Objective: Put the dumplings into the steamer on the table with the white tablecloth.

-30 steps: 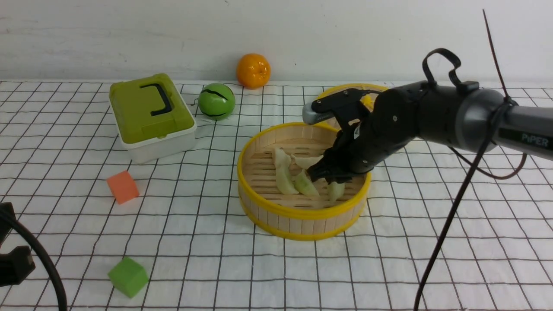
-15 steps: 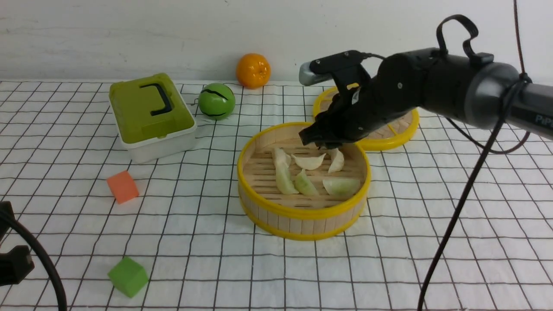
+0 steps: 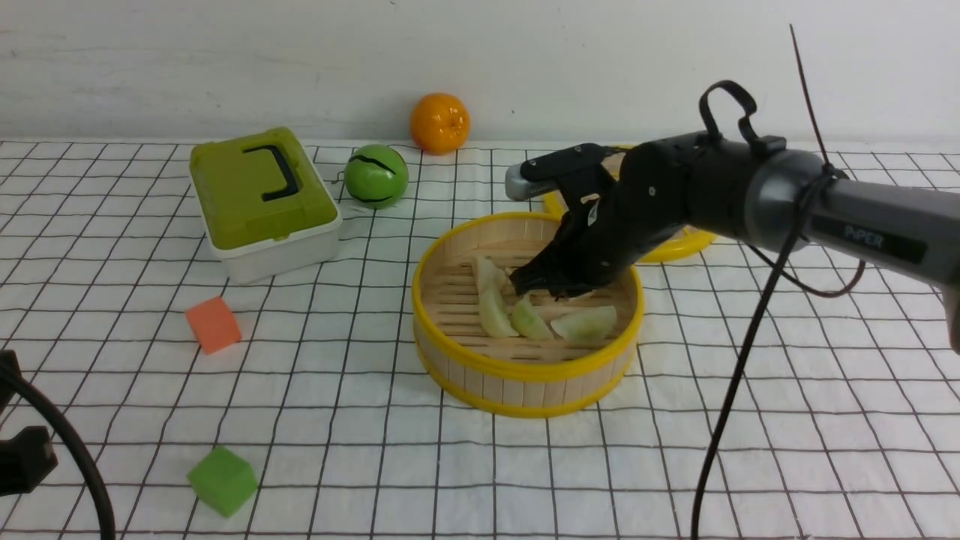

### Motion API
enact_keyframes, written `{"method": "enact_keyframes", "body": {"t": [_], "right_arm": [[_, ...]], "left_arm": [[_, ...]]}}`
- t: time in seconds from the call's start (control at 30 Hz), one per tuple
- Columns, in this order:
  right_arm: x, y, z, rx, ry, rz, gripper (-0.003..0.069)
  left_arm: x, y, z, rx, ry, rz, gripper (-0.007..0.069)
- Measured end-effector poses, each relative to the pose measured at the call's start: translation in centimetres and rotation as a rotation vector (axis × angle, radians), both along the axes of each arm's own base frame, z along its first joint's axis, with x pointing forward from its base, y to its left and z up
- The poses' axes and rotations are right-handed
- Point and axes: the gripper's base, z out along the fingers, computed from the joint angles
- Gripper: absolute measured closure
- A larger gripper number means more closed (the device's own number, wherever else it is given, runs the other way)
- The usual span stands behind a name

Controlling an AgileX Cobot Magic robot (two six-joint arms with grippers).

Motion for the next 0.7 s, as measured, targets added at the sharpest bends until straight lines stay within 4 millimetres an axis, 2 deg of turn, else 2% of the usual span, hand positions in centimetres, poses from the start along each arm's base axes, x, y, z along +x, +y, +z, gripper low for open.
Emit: {"method": "enact_keyframes", "body": {"t": [0.27,0.5,0.6,0.7], "right_arm": [[0.9,-0.2,0.6,-0.055,-0.133,0.032,0.0672],[1.1,-0.1,0.8,-0.055,-0.177,0.038,0.0665],[1.1,0.8,1.1,-0.007,-0.214,0.036,0.0663],[1.0,1.8,0.6,0.013,-0.231,0.047,0.0663]], "left_arm": [[0.0,0.0,0.0,0.002,-0.001,0.0,0.0541],[0.0,0.0,0.0,0.002,-0.001,0.0,0.054],[0.0,0.0,0.0,0.003,-0.002,0.0,0.0535],[0.0,0.0,0.0,0.005,-0.004,0.0,0.0532]]}}
